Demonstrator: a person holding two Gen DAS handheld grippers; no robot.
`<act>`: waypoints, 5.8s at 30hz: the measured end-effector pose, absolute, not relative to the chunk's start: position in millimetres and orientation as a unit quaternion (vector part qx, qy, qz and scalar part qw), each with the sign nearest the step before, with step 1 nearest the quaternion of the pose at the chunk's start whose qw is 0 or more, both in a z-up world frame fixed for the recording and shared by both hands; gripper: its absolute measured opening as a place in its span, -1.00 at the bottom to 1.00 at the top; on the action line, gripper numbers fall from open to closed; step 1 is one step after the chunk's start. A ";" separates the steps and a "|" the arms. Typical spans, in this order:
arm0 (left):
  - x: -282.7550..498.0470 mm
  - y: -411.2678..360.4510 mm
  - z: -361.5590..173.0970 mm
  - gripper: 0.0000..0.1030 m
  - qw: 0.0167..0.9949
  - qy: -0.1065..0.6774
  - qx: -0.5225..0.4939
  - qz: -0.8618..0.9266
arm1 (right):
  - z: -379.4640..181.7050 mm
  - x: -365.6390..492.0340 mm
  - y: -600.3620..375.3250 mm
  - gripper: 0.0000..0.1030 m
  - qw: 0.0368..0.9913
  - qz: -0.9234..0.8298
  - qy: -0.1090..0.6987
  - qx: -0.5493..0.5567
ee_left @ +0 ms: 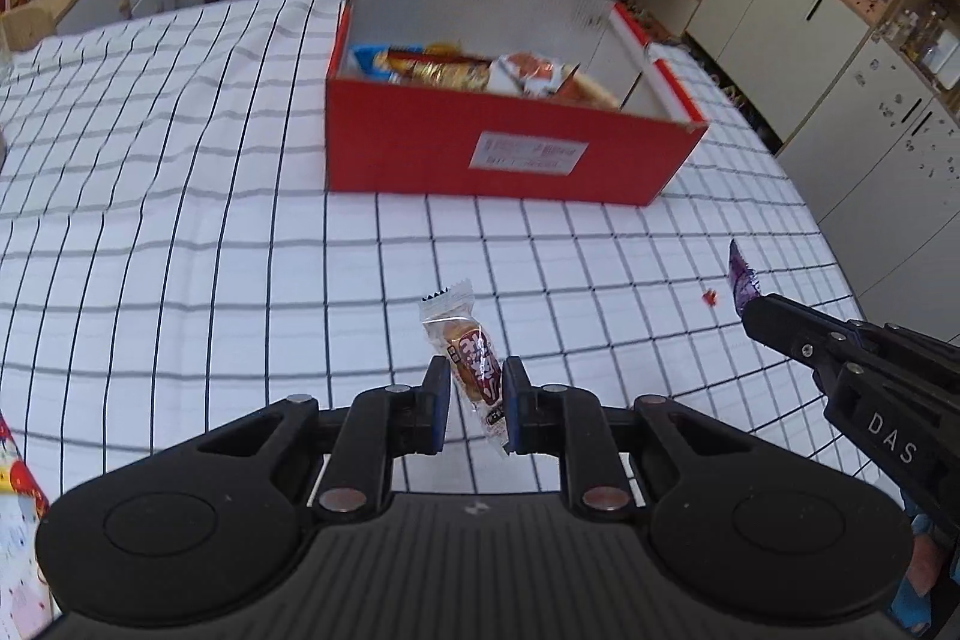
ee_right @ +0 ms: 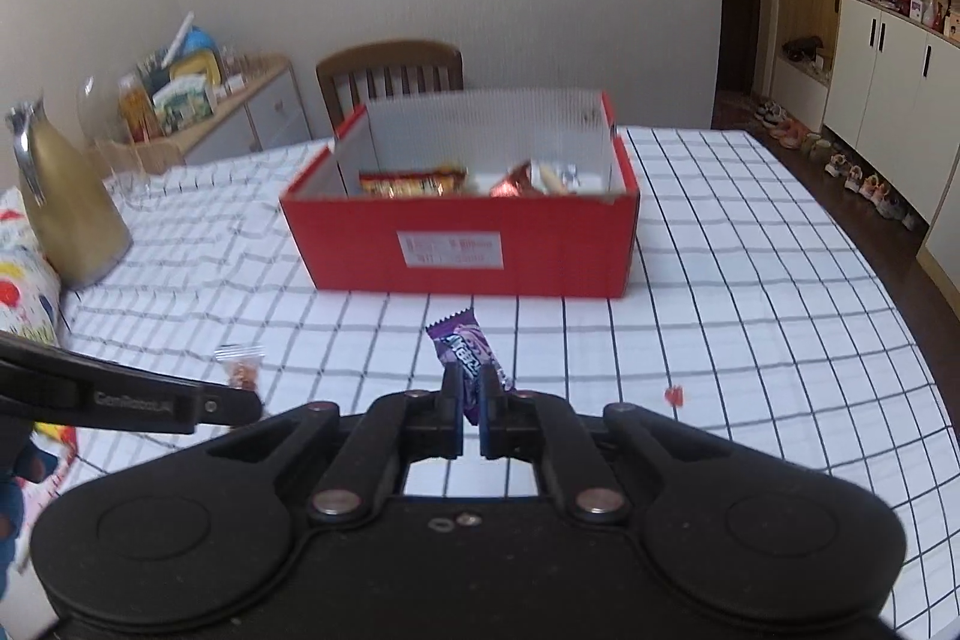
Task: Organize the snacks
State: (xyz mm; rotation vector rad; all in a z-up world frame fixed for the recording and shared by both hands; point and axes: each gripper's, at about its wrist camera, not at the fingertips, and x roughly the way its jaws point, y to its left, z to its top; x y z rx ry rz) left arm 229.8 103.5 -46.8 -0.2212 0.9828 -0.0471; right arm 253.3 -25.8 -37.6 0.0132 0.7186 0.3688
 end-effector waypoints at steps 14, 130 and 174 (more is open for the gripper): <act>271.6 93.5 4.4 -0.65 0.907 0.410 -0.089 -0.035 | -2.9 275.7 -23.2 -0.95 0.937 0.181 0.298 0.009; 443.1 122.5 -14.2 0.36 0.900 0.434 -0.004 0.037 | -23.0 447.2 6.5 -0.04 0.912 0.185 0.365 0.019; 243.9 125.6 45.7 0.95 0.948 0.312 -0.067 -0.013 | 57.3 288.9 -31.4 1.00 0.951 0.227 0.210 0.014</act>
